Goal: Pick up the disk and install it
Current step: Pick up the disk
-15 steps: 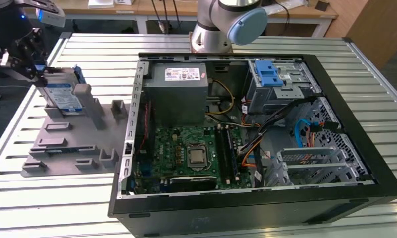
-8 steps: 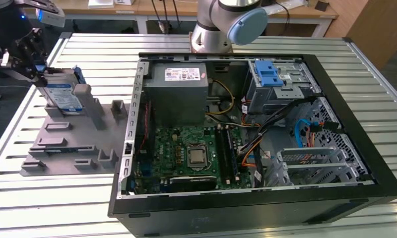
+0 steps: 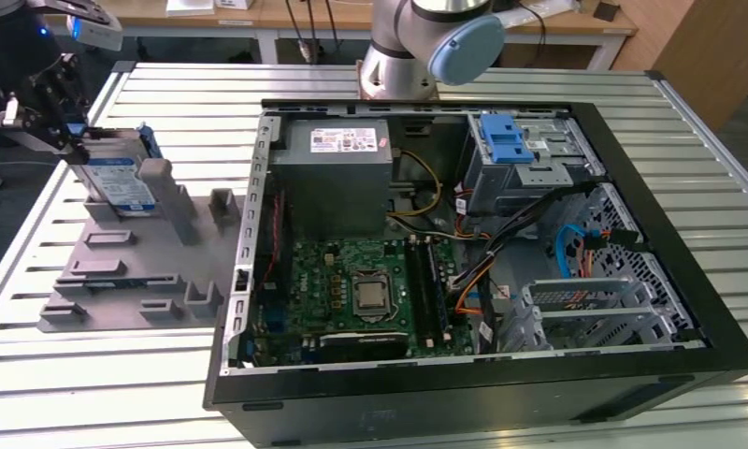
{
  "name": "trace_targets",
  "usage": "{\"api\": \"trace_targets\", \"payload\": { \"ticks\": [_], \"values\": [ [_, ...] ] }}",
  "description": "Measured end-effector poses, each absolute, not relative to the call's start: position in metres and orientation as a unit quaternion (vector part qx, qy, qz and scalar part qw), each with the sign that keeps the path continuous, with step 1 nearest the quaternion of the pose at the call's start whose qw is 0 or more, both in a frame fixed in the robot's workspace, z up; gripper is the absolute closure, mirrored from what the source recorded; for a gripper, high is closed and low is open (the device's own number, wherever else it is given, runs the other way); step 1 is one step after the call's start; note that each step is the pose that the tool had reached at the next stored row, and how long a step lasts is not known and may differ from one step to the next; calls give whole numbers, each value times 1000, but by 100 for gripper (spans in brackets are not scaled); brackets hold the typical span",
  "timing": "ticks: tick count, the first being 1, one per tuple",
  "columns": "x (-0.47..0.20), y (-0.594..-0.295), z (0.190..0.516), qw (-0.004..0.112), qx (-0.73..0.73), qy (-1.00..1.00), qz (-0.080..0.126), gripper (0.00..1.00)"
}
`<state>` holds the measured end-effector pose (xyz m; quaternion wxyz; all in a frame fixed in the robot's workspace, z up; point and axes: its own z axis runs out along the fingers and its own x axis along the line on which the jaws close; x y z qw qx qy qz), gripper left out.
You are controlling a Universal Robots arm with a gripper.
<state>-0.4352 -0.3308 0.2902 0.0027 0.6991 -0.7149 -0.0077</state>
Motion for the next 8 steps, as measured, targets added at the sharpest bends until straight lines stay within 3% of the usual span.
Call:
{"api": "trace_targets", "payload": {
  "ticks": [3,4,8],
  "values": [
    [-435,-331,290,3,699,-715,-8,62],
    [-435,-331,290,3,699,-715,-8,56],
    [-435,-331,290,3,699,-715,-8,56]
  ]
}}
